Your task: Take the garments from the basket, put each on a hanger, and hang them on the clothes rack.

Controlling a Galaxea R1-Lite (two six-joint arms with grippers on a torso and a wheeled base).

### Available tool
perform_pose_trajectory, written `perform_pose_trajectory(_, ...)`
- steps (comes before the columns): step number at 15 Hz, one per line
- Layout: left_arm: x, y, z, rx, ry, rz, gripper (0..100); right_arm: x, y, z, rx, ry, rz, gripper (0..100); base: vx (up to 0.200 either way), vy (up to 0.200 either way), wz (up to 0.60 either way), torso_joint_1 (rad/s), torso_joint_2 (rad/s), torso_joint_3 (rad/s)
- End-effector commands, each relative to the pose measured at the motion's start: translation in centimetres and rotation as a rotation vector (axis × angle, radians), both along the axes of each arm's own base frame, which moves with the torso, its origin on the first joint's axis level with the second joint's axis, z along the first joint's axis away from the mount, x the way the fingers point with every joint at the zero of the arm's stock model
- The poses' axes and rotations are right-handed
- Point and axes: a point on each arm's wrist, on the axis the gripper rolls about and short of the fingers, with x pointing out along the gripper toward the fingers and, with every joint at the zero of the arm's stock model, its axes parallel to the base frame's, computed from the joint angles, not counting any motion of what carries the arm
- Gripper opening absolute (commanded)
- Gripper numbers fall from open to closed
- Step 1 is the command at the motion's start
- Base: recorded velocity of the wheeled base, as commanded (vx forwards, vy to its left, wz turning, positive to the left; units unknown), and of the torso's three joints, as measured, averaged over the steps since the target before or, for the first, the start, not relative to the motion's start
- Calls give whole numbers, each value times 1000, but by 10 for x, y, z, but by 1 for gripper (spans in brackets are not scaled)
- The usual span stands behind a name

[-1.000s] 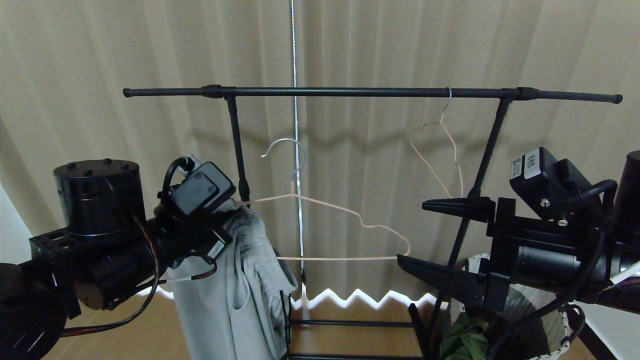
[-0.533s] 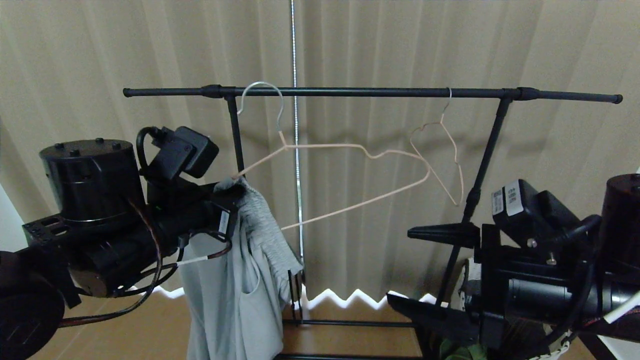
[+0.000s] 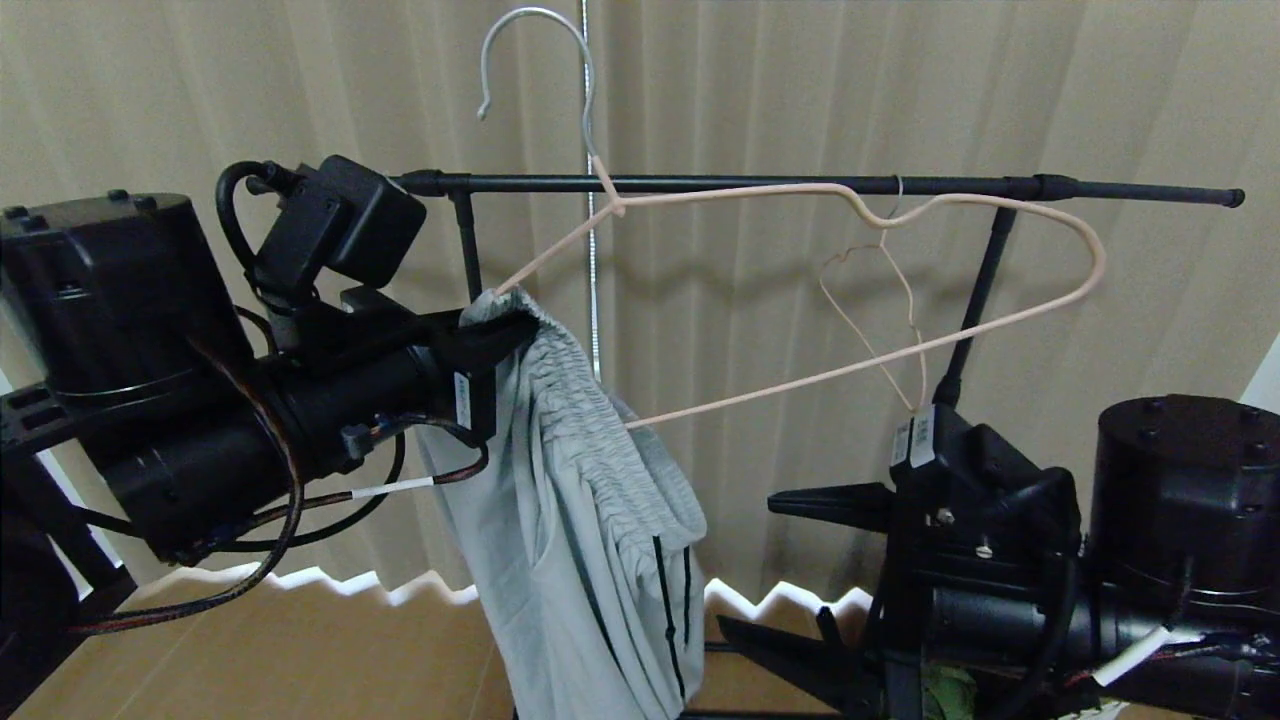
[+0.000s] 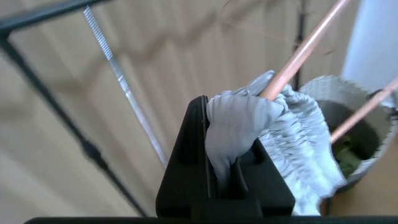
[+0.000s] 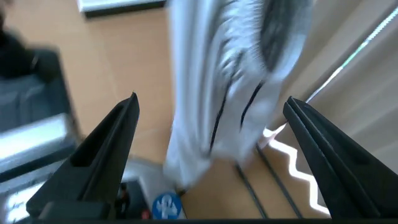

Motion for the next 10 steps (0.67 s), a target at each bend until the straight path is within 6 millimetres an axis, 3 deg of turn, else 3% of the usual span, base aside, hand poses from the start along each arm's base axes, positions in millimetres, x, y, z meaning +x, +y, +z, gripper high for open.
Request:
perform_pose_trajectory(1, -5, 0, 7, -13, -26, -18, 0, 17, 13, -15, -3, 25, -59, 100, 0, 0, 0, 0, 0, 0)
perform_pose_trajectory(4, -14, -3, 13, -33, -54, -80, 0, 42, 31, -23, 59, 11, -122, 100, 0, 0, 0, 0, 0, 0)
perform_pose_trajectory(7, -20, -4, 17, -41, -68, -127, 0, 54, 40, -26, 66, 12, -128, 100, 0, 0, 0, 0, 0, 0)
perform_pose_trajectory(10, -27, -3, 21, -50, -82, -141, 0, 63, 39, -30, 75, 4, -149, 100, 0, 0, 0, 0, 0, 0)
